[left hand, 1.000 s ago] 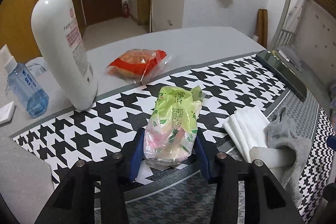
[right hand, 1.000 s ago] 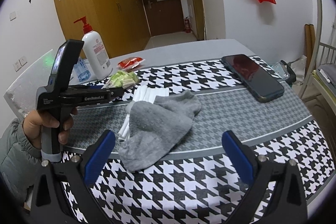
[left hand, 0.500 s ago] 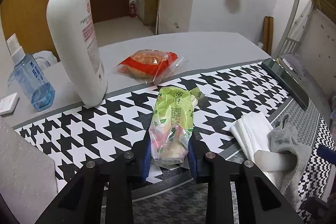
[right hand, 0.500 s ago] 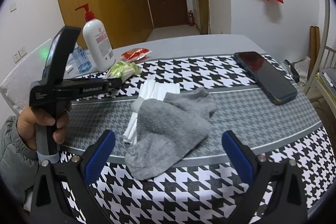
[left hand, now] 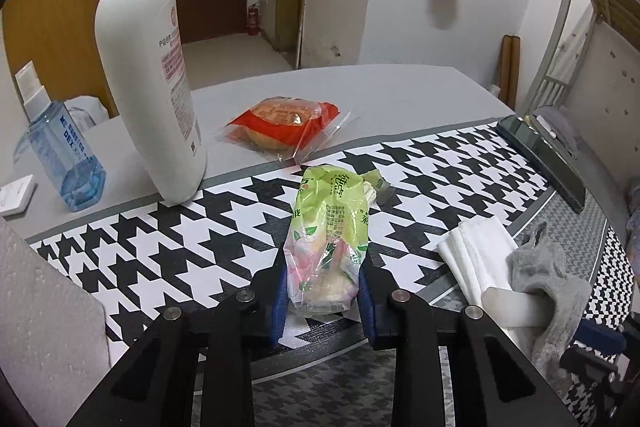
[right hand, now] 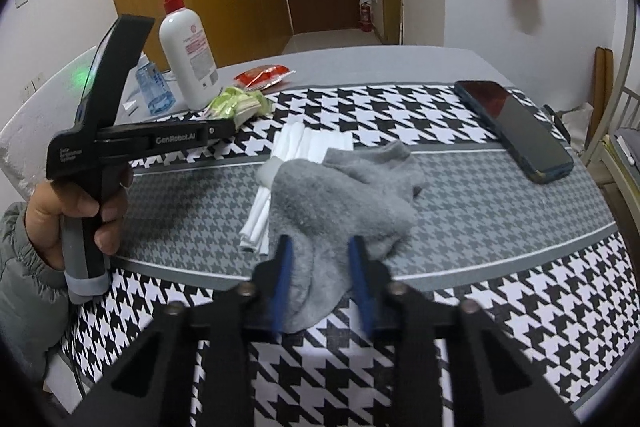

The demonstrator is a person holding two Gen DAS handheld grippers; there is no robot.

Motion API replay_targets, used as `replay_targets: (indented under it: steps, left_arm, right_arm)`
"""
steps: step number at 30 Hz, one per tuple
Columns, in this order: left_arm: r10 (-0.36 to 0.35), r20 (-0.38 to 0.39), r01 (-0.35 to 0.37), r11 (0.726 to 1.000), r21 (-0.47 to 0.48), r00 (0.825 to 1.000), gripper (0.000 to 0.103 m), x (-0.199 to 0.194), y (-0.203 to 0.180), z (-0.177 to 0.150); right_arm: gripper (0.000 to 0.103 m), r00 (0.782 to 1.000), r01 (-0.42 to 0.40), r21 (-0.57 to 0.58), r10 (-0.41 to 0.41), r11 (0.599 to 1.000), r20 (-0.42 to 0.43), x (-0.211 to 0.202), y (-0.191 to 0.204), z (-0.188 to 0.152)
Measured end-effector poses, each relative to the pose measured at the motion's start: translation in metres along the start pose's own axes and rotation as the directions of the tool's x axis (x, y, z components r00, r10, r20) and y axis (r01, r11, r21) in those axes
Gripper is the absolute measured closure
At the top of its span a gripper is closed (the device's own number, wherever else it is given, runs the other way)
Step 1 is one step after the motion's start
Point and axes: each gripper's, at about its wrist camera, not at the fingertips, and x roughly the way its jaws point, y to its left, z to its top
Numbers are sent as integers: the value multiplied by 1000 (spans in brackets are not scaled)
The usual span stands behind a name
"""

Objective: Organize soft objects
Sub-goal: 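Close the right gripper on the grey sock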

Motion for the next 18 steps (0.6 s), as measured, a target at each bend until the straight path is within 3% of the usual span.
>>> replay_targets:
  steps: [1, 4, 14, 18]
  left_arm:
    - [-1, 3, 1, 1000, 1, 1000, 72, -2, 0, 0]
    - [0, 18, 0, 1000, 3, 1000, 72, -8, 0, 1]
    - [-12, 75, 11, 1000, 2, 997, 72, -38, -1, 1]
    - [-18, 105, 20, 1000, -14, 994, 72, -57, -1, -2]
  right_arm:
    - [88, 1000, -3, -2, 3, 1000, -1, -1, 0, 0]
    - [95, 1000, -16, 21, 17, 1000, -7, -1, -4, -1]
    - [95, 997, -15, 5, 14, 1000, 80, -53, 4, -3]
    - [94, 997, -10, 20, 9, 1000, 71, -52, 5, -2]
